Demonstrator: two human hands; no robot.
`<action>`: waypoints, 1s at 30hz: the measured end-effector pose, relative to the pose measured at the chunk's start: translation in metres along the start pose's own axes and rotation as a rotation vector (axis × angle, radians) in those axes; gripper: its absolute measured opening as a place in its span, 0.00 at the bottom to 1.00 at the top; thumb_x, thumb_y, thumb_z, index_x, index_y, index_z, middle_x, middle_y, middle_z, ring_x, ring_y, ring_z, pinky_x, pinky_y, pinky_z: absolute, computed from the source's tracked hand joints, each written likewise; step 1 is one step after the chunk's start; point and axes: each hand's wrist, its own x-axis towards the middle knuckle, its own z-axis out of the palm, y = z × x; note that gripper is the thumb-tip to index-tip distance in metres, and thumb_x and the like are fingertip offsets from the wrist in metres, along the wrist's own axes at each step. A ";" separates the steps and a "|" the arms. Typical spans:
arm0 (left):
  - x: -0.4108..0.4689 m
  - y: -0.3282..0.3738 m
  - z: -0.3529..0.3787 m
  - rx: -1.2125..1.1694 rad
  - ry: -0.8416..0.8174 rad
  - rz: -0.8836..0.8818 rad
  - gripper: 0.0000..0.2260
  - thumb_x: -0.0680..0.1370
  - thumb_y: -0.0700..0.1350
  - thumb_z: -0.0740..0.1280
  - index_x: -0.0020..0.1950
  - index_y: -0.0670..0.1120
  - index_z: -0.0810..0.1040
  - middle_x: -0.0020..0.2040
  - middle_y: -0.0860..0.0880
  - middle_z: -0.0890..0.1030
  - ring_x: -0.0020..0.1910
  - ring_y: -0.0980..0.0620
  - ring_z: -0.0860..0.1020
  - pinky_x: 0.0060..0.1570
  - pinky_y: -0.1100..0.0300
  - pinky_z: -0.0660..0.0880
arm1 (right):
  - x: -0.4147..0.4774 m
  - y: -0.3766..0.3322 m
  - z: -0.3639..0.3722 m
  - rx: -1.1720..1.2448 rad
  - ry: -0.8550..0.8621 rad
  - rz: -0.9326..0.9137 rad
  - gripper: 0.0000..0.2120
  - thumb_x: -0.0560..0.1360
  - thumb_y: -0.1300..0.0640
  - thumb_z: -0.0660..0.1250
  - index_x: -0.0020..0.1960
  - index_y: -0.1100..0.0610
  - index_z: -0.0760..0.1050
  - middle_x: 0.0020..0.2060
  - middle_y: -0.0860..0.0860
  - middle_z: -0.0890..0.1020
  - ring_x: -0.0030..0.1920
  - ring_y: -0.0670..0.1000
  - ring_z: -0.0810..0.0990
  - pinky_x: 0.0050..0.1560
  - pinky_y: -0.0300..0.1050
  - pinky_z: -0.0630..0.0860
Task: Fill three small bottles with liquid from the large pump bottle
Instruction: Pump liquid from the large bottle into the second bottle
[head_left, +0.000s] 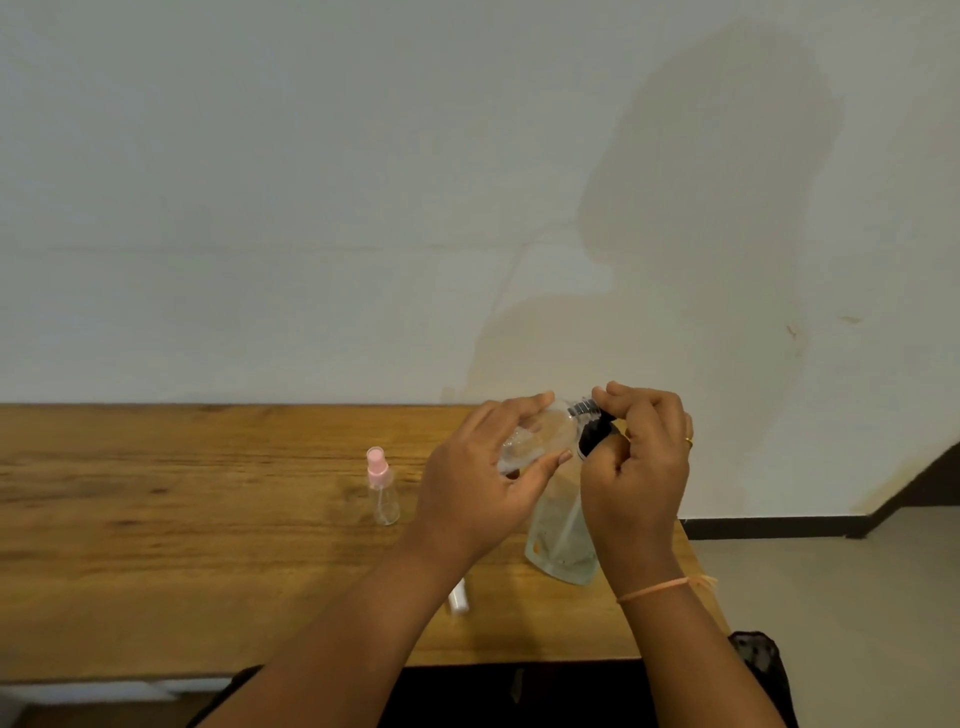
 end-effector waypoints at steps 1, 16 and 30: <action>0.000 0.000 0.001 -0.003 -0.009 -0.005 0.23 0.71 0.60 0.67 0.65 0.61 0.69 0.52 0.60 0.78 0.53 0.65 0.75 0.47 0.74 0.73 | -0.001 0.002 0.001 0.011 -0.002 0.009 0.19 0.66 0.65 0.51 0.46 0.63 0.79 0.46 0.48 0.72 0.51 0.43 0.69 0.47 0.52 0.74; -0.001 0.001 -0.002 -0.023 0.005 0.006 0.22 0.71 0.58 0.68 0.64 0.60 0.70 0.51 0.60 0.78 0.52 0.64 0.75 0.45 0.67 0.76 | -0.001 -0.007 -0.003 0.026 -0.006 0.053 0.19 0.66 0.67 0.52 0.48 0.63 0.79 0.47 0.50 0.73 0.53 0.44 0.71 0.51 0.42 0.71; -0.005 0.003 0.008 -0.042 0.046 -0.005 0.21 0.71 0.58 0.67 0.63 0.60 0.69 0.51 0.59 0.78 0.52 0.63 0.75 0.46 0.70 0.74 | -0.001 0.001 -0.004 0.025 -0.022 0.048 0.20 0.66 0.64 0.51 0.47 0.62 0.79 0.46 0.48 0.73 0.51 0.44 0.70 0.51 0.44 0.71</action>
